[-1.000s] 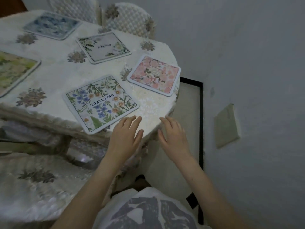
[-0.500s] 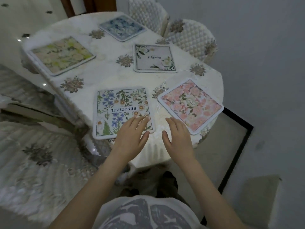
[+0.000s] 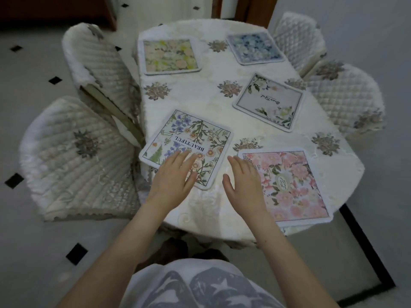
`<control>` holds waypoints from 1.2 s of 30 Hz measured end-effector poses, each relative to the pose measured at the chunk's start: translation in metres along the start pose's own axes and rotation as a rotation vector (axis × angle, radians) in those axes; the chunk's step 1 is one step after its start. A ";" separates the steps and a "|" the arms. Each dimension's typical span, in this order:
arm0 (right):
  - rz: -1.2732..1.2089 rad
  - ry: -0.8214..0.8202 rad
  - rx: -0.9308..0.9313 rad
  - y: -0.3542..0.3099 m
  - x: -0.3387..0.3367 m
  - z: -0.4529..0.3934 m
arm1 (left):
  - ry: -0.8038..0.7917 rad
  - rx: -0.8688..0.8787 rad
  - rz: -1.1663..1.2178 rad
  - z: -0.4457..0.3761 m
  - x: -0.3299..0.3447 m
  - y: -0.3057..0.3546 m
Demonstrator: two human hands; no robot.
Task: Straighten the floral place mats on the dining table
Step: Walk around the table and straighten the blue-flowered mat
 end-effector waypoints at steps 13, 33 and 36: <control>0.007 -0.092 -0.053 -0.012 0.064 -0.070 | -0.101 -0.049 -0.029 -0.043 0.032 -0.064; 0.048 -0.121 0.619 0.028 0.163 -0.120 | -0.263 -0.297 0.044 -0.133 0.088 -0.210; 0.016 -0.111 0.609 0.030 0.163 -0.124 | -0.258 -0.371 0.051 -0.133 0.090 -0.210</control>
Point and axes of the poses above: each hand's wrist, its own z-axis away from the middle knuckle, its own x-axis out of the palm, y = z × x, the point moved 7 cm from there along -z, towards the middle knuckle, and after that the axes turned 1 degree about x, right-handed, at the moved point
